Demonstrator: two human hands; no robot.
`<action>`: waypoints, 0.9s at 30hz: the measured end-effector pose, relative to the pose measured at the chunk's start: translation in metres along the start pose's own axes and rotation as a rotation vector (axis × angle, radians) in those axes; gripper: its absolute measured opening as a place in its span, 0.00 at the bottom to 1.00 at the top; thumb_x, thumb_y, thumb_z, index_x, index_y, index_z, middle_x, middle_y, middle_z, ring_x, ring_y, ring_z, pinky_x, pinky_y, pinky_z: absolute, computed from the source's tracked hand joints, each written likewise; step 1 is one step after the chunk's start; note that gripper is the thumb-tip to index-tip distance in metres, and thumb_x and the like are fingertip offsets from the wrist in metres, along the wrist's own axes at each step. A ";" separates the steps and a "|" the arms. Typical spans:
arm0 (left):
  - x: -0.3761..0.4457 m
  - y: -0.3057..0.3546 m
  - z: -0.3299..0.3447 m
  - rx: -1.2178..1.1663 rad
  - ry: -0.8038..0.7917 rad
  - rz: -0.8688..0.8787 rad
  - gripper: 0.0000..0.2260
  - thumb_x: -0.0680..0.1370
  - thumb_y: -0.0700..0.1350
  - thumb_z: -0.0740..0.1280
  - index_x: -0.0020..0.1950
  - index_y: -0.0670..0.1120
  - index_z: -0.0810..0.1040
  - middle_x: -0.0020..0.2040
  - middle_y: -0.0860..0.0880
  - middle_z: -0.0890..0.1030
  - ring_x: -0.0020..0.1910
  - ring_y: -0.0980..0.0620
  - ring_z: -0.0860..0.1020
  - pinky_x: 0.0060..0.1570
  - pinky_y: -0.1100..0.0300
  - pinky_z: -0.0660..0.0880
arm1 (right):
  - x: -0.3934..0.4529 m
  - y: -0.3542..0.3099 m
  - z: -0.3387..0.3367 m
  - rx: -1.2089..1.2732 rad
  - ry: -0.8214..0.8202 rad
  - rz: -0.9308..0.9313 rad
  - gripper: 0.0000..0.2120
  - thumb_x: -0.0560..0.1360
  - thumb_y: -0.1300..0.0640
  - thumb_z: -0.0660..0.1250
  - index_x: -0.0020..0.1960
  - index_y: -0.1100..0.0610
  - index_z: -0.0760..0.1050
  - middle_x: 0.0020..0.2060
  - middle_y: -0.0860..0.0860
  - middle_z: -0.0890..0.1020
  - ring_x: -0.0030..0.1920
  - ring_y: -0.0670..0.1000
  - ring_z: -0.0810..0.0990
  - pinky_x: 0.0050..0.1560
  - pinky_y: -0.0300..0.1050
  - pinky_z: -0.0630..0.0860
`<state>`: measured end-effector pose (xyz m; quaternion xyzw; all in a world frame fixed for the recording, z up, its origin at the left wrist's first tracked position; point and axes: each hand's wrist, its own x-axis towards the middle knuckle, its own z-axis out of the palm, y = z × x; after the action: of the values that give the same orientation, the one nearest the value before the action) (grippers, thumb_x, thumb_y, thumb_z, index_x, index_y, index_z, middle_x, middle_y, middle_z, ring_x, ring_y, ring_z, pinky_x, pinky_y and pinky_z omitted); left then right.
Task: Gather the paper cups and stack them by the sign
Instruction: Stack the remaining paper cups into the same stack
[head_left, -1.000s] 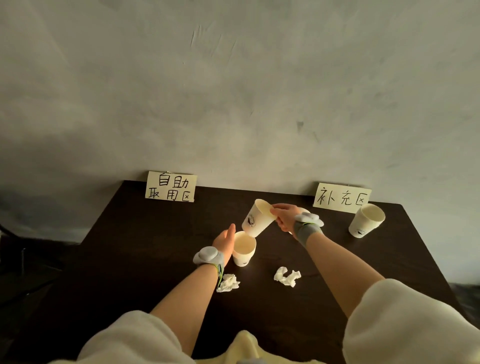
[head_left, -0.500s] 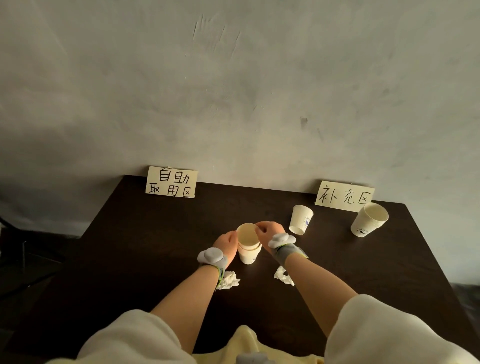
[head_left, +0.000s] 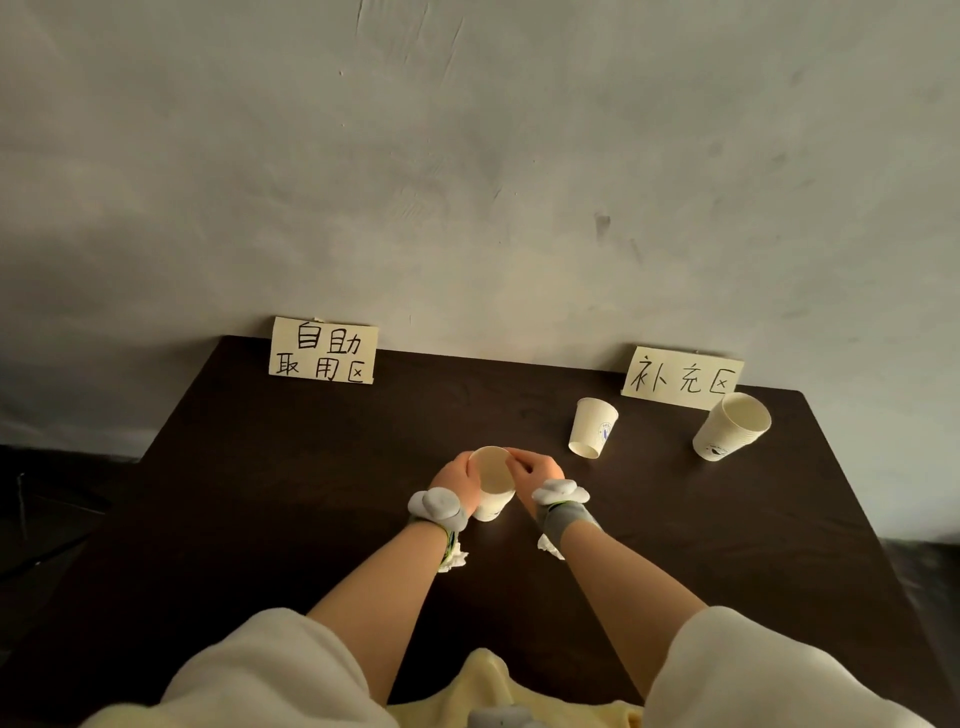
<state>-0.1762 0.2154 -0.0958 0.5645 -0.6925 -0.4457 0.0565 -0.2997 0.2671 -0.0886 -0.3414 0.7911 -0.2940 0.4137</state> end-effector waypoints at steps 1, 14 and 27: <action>0.000 0.001 0.002 -0.003 -0.002 -0.009 0.18 0.82 0.49 0.52 0.69 0.47 0.68 0.62 0.44 0.78 0.59 0.44 0.77 0.58 0.54 0.72 | 0.001 0.003 0.000 0.002 -0.003 0.005 0.14 0.78 0.51 0.61 0.61 0.46 0.79 0.57 0.48 0.83 0.60 0.52 0.80 0.65 0.46 0.73; 0.047 0.015 -0.007 -0.060 0.133 -0.042 0.18 0.83 0.50 0.49 0.64 0.46 0.73 0.60 0.44 0.79 0.58 0.43 0.77 0.58 0.52 0.73 | 0.051 -0.012 -0.076 -0.209 0.171 0.159 0.20 0.81 0.45 0.53 0.68 0.49 0.72 0.63 0.52 0.77 0.67 0.56 0.73 0.62 0.44 0.64; 0.072 0.021 -0.004 -0.056 0.121 0.069 0.17 0.83 0.50 0.51 0.65 0.47 0.73 0.61 0.46 0.79 0.59 0.45 0.77 0.57 0.53 0.73 | 0.141 0.023 -0.113 -0.256 0.157 0.445 0.22 0.71 0.44 0.62 0.59 0.54 0.78 0.45 0.58 0.82 0.55 0.59 0.80 0.59 0.50 0.78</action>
<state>-0.2149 0.1524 -0.1090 0.5644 -0.6941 -0.4277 0.1294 -0.4634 0.1911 -0.1150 -0.1849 0.9070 -0.1191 0.3590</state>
